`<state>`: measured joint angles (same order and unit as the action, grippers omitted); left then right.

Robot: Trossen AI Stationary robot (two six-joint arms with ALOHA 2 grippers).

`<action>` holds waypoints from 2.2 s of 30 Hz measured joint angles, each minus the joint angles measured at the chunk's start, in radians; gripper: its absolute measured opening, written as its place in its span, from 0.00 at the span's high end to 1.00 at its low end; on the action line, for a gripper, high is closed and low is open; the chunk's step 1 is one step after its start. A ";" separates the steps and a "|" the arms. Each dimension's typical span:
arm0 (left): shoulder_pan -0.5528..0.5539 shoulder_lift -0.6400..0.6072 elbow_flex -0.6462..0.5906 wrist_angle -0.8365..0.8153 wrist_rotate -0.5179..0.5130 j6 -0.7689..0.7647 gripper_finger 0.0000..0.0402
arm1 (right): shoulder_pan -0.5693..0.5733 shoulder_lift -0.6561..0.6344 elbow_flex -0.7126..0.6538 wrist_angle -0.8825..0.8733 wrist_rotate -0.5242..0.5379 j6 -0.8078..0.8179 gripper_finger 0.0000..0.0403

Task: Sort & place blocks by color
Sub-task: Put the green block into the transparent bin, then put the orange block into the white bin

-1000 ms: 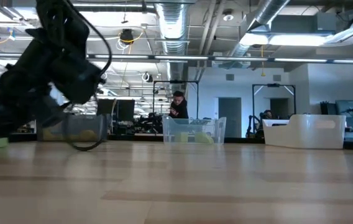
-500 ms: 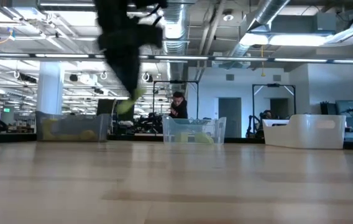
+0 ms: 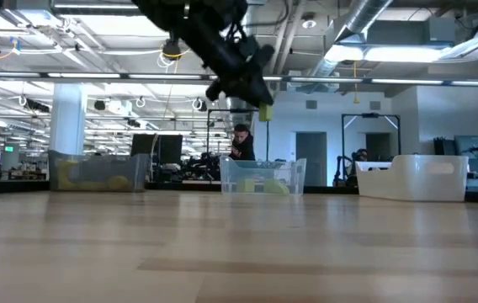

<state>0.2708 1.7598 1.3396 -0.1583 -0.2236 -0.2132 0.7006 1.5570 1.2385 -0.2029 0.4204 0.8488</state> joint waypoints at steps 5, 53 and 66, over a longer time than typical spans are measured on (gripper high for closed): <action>0.132 0.076 0.000 0.075 0.073 -0.074 0.75 | -0.017 0.000 0.000 0.001 0.004 0.024 0.39; -0.235 0.121 0.517 -1.396 0.270 0.153 0.50 | -0.036 0.000 0.000 -0.005 0.004 0.107 0.39; -0.773 0.091 0.505 -1.300 0.190 -0.484 0.45 | -0.027 0.000 0.000 -0.041 -0.038 -0.101 0.39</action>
<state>-0.5026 1.8503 1.8444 -1.4579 -0.0336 -0.6970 0.6735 1.5570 1.2387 -0.2443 0.3822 0.7483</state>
